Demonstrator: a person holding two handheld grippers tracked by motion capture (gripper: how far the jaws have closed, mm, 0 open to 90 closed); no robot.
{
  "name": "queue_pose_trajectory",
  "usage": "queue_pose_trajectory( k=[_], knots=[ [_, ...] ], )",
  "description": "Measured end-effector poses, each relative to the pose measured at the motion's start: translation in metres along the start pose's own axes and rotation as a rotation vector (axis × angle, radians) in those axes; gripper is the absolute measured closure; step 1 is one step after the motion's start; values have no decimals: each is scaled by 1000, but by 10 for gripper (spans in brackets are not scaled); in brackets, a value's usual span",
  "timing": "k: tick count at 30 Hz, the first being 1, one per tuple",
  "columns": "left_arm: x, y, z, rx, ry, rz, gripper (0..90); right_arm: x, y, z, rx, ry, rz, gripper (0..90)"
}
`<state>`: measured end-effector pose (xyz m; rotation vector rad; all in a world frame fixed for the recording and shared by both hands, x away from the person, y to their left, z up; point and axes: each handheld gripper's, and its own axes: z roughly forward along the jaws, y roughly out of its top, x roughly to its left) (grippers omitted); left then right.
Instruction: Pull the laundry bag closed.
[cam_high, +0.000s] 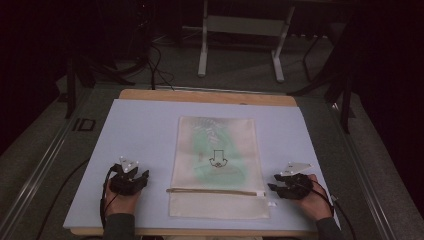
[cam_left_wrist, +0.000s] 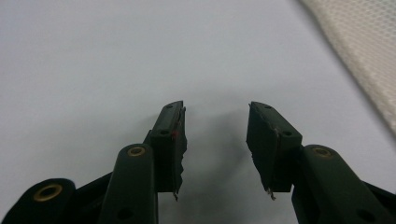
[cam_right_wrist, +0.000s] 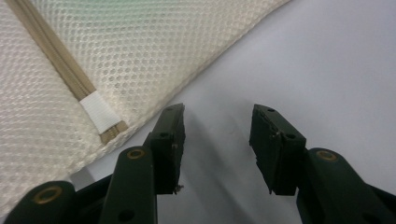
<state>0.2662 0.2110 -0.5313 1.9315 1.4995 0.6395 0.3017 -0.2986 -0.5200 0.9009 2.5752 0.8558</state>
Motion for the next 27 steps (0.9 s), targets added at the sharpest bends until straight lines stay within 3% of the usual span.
queue_pose_trajectory(
  k=[14, 27],
  knots=[
    [-4, 2, -1, -22, -41, 28, 562, 4, 3, -3, 34, 50, -11, 528],
    [-6, 2, -2, -23, -51, 42, 567, 11, 9, -7, 49, 74, -45, 514]
  ],
)
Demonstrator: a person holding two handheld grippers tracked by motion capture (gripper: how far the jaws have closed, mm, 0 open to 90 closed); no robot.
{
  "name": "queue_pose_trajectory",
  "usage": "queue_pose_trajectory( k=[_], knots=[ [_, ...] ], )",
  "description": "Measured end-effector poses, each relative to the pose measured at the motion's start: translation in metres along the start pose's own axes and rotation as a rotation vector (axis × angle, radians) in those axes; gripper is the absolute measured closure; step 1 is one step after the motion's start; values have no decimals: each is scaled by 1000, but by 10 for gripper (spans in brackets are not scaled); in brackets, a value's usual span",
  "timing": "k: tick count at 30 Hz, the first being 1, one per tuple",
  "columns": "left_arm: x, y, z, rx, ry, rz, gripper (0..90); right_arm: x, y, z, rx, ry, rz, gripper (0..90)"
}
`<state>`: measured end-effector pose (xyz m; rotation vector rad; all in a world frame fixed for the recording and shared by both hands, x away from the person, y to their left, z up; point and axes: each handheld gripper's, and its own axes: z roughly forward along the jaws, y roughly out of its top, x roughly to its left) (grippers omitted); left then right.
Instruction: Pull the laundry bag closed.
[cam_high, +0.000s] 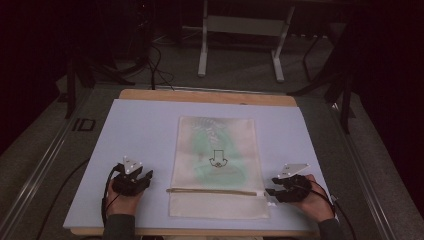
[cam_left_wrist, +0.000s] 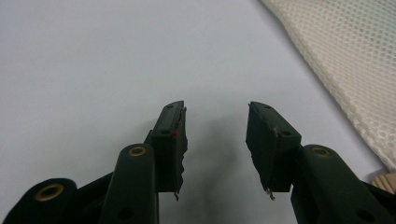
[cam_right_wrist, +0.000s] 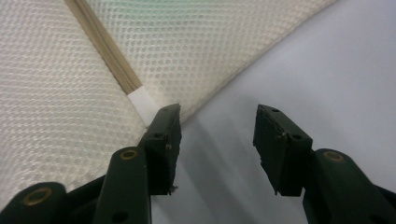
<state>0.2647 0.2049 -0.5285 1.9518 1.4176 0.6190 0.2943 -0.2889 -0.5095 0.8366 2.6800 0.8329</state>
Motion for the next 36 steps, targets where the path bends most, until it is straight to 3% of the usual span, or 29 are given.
queue_pose_trajectory(
  k=[21, 36],
  knots=[
    [-4, 0, -1, -12, -26, 10, 567, 16, 19, -7, 20, 43, -64, 506],
    [-4, 0, 0, -9, -42, 18, 565, 32, 37, 2, 56, 92, -135, 495]
  ],
)
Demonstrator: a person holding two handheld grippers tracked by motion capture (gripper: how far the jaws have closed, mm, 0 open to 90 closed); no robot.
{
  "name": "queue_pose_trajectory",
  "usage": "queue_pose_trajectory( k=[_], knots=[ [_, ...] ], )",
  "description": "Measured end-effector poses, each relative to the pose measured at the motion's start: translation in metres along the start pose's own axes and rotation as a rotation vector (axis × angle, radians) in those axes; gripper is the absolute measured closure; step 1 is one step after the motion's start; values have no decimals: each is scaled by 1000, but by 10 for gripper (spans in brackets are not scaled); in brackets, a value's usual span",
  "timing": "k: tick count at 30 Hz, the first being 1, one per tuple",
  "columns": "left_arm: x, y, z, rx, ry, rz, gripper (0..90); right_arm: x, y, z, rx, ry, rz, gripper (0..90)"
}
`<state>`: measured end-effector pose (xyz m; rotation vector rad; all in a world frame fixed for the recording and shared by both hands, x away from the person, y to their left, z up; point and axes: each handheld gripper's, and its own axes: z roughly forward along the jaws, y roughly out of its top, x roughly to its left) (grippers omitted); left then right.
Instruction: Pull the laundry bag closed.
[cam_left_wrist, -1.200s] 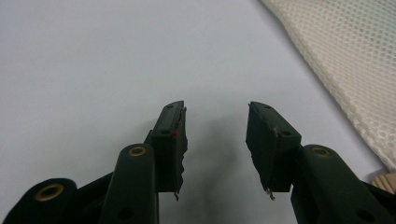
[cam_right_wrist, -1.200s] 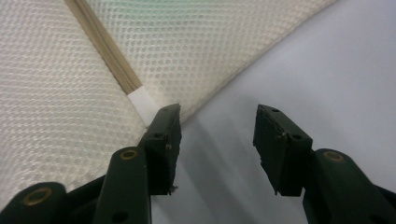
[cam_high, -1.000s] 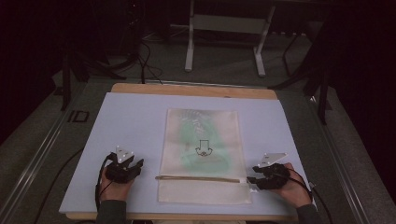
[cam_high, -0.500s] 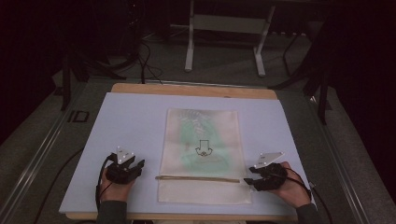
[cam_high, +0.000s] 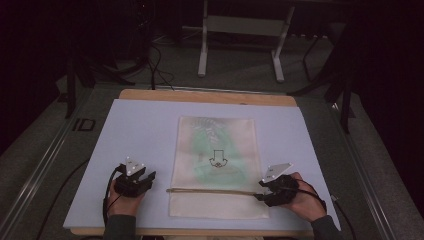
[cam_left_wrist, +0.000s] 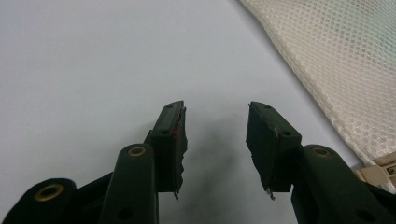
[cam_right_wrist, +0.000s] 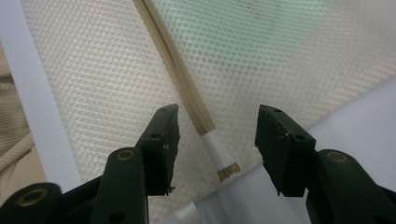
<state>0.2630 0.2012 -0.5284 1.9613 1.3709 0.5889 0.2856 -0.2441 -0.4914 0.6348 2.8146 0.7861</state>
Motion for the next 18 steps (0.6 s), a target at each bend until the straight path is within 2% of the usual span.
queue_pose_trajectory(
  k=[18],
  knots=[
    [-2, 1, 1, -5, -16, 10, 564, 10, 23, 13, 11, 44, -72, 487]
  ],
)
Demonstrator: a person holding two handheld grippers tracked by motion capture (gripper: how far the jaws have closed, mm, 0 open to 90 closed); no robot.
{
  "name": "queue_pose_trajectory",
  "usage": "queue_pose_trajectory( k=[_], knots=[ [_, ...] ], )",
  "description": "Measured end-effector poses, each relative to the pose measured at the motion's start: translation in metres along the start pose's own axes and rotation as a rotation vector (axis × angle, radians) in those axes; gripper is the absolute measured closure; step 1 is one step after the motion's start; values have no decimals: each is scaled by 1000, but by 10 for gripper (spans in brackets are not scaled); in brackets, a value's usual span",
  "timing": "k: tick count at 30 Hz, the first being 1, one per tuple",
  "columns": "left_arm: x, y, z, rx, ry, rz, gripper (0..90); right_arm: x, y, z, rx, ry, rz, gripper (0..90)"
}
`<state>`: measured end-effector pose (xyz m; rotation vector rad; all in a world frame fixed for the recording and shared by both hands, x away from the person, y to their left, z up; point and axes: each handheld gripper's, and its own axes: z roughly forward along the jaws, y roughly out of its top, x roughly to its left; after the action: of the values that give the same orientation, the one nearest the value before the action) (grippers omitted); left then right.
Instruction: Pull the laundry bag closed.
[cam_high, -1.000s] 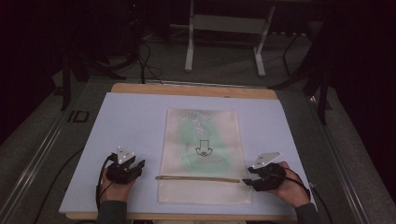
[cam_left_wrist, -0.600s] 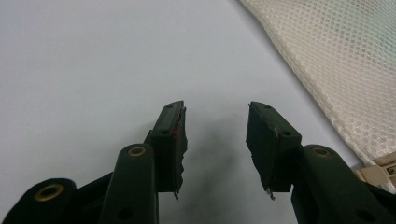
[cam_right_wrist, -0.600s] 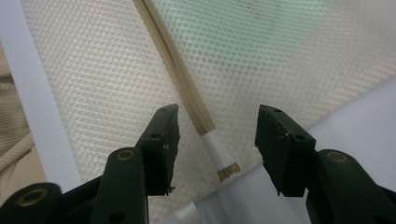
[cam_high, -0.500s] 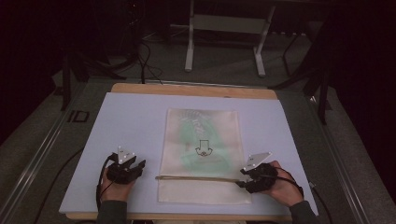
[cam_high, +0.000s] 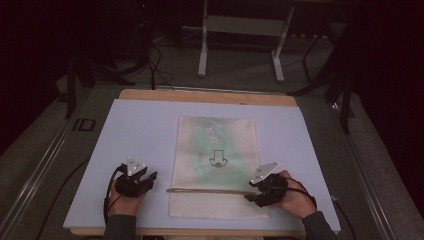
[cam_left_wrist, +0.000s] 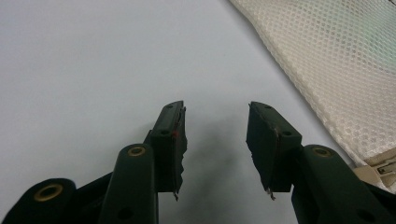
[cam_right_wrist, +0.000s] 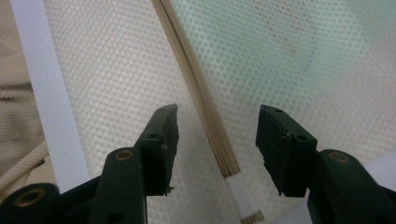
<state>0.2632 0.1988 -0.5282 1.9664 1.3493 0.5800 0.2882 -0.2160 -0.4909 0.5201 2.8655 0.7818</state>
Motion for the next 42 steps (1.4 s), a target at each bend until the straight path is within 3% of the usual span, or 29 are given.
queue_pose_trajectory(
  k=[24, 42],
  knots=[
    [0, 0, 0, 3, 2, 4, 564, 11, 42, 30, -7, 79, -73, 473],
    [1, 0, -1, -1, 2, 0, 563, 20, 66, 48, -10, 101, -122, 490]
  ],
)
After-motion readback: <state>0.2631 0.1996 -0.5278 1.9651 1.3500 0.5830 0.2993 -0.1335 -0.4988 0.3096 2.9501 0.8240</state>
